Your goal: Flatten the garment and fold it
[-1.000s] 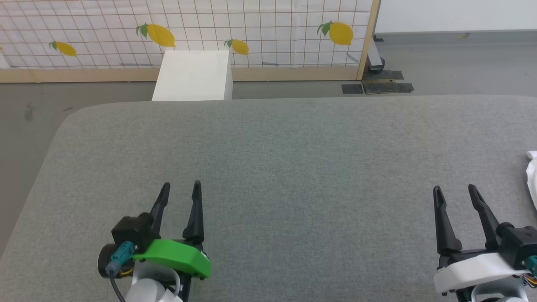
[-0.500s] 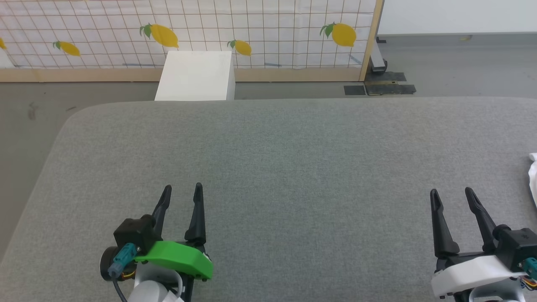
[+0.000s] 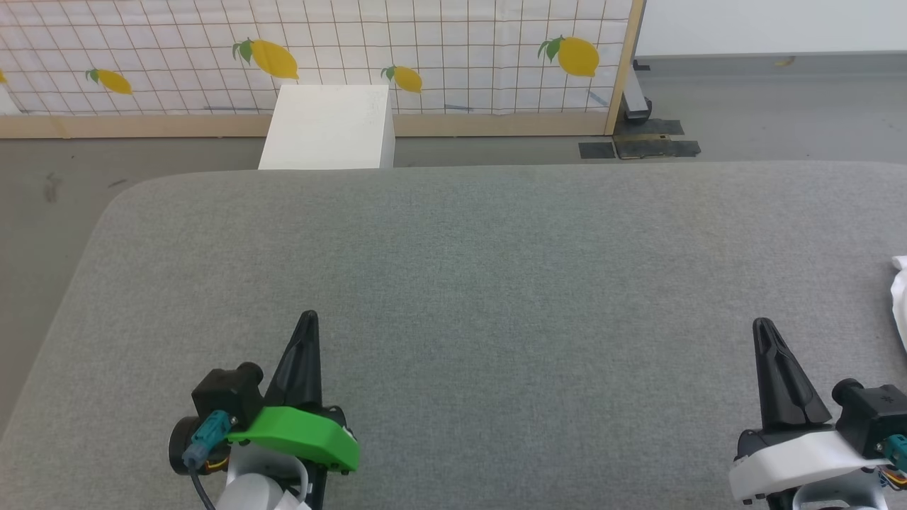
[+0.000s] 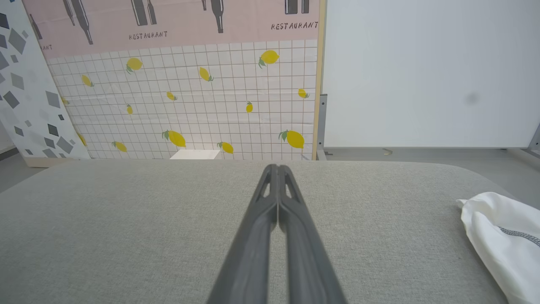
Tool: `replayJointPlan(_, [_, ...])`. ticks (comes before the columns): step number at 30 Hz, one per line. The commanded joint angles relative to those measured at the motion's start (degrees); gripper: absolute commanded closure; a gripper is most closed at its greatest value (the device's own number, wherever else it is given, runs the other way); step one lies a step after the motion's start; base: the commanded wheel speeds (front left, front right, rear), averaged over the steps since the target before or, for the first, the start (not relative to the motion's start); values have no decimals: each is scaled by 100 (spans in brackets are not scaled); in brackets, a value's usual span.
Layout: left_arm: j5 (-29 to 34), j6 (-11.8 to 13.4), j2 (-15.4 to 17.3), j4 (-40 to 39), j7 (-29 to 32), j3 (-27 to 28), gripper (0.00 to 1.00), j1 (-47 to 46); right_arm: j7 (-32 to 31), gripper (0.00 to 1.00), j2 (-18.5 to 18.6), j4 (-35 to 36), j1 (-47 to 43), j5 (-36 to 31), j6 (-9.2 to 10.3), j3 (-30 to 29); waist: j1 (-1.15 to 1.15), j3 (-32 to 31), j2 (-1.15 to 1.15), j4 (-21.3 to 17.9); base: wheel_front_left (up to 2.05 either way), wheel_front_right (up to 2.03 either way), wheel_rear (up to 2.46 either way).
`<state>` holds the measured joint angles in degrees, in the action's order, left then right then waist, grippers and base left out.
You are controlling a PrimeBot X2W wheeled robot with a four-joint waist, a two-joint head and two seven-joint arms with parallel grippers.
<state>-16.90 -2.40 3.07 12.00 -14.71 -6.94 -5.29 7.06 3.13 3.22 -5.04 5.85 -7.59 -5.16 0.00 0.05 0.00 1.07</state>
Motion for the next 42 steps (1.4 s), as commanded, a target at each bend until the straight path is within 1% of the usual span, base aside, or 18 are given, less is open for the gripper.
replayJointPlan(1, [4,1,0,-3,3,2,100,1,-2,100,0,-1,1,-1,0,1,0,0,0,0,0,0,0])
replayJointPlan(7, [6,1,0,-5,6,3,100,2,-3,100,0,-1,2,-2,0,-1,0,1,0,-1,0,0,0])
replayJointPlan(42, [470,67,-5,-334,409,193,100,147,-196,100,-7,-90,140,-163,3,141,0,-1,0,-30,0,0,0])
